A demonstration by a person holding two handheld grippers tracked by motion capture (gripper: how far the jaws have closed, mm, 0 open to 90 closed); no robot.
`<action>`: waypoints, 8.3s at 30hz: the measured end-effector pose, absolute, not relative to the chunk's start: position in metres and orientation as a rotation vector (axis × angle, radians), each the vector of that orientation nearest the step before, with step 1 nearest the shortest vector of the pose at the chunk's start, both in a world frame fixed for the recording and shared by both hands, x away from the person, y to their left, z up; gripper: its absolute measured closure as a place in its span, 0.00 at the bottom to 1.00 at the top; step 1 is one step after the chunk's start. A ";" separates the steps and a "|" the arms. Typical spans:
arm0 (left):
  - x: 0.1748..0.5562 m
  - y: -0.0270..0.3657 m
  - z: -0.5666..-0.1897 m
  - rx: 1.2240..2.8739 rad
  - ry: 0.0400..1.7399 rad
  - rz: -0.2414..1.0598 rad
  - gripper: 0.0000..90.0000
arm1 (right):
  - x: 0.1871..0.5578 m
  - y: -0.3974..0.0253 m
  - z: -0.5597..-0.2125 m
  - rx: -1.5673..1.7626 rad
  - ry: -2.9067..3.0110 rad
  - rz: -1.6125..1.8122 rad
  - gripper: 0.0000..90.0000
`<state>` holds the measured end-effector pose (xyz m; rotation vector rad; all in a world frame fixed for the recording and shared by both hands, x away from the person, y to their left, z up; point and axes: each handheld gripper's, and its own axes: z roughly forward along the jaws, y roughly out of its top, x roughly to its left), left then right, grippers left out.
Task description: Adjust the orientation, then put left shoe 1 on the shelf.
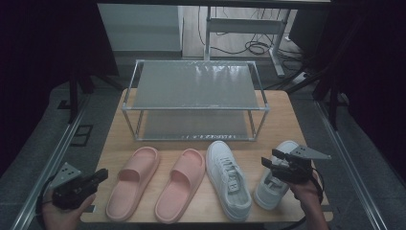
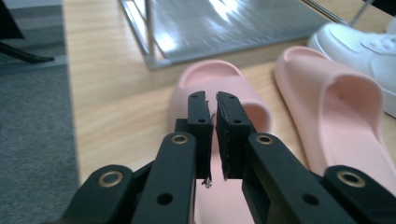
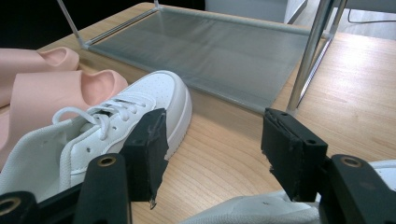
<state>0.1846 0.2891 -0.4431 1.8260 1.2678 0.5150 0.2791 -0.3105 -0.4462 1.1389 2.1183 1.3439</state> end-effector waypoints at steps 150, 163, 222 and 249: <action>0.353 0.127 -0.455 2.020 1.142 0.603 0.94 | 0.278 -0.317 -0.442 1.141 2.098 1.359 0.46; 0.381 0.107 -0.470 2.035 1.162 0.612 0.94 | 0.279 -0.318 -0.443 1.146 2.098 1.359 0.46; 0.328 0.140 -0.482 2.011 1.146 0.555 0.98 | 0.279 -0.315 -0.444 1.143 2.105 1.349 0.46; 0.294 0.173 -0.505 2.100 1.161 0.496 1.00 | 0.278 -0.312 -0.445 1.139 2.108 1.346 0.46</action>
